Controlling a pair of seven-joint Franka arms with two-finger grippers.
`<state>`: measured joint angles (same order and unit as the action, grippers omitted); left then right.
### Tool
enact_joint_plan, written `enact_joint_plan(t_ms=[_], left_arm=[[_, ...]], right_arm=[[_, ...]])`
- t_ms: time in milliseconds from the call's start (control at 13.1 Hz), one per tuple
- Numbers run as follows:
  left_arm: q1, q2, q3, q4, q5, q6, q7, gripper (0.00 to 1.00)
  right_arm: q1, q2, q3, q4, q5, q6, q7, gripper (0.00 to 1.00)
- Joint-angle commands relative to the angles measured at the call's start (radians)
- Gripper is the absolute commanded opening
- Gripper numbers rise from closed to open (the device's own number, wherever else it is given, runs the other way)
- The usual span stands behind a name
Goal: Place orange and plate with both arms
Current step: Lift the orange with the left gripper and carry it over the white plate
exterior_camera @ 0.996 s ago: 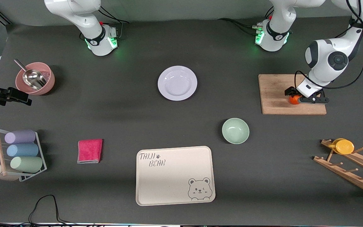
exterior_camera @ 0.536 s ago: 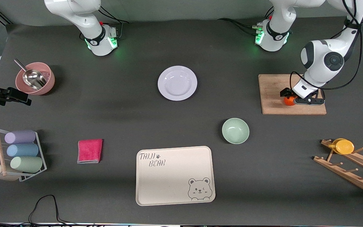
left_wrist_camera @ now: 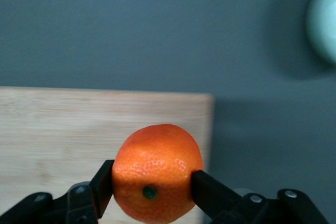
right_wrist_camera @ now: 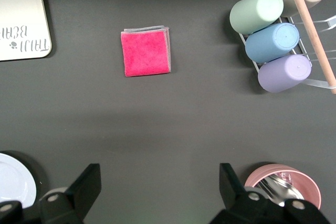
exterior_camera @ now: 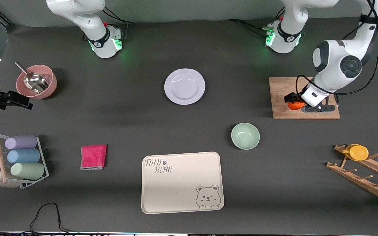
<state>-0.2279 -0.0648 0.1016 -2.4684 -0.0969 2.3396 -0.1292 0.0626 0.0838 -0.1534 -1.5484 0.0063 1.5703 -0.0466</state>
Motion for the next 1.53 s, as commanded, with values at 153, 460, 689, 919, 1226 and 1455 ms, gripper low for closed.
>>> enact_joint_plan(t_ms=[153,460,689,919,1226,1455], left_arm=[[-0.019,-0.009,-0.193,0.201,-0.021,-0.204,-0.368,0.48],[-0.076,0.029,-0.348,0.267,-0.021,-0.197,-0.665,0.48],[-0.192,0.110,-0.399,0.350,-0.011,-0.192,-0.866,0.48],[-0.342,0.282,-0.399,0.503,0.037,-0.171,-1.054,0.48],[-0.497,0.472,-0.399,0.551,0.155,0.022,-1.225,0.49],[-0.554,0.578,-0.398,0.552,0.180,0.111,-1.253,0.50]], right_arm=[[0.005,-0.025,-0.001,-0.035,-0.017,0.010,-0.009,1.00],[0.005,-0.025,-0.001,-0.039,-0.017,0.013,-0.009,1.00],[0.005,-0.024,-0.001,-0.041,-0.017,0.013,-0.009,1.00],[0.009,-0.096,0.000,-0.149,-0.012,0.057,-0.001,1.00],[0.058,-0.281,0.008,-0.395,-0.002,0.157,0.060,1.00],[0.129,-0.311,0.008,-0.433,0.047,0.159,0.161,1.00]])
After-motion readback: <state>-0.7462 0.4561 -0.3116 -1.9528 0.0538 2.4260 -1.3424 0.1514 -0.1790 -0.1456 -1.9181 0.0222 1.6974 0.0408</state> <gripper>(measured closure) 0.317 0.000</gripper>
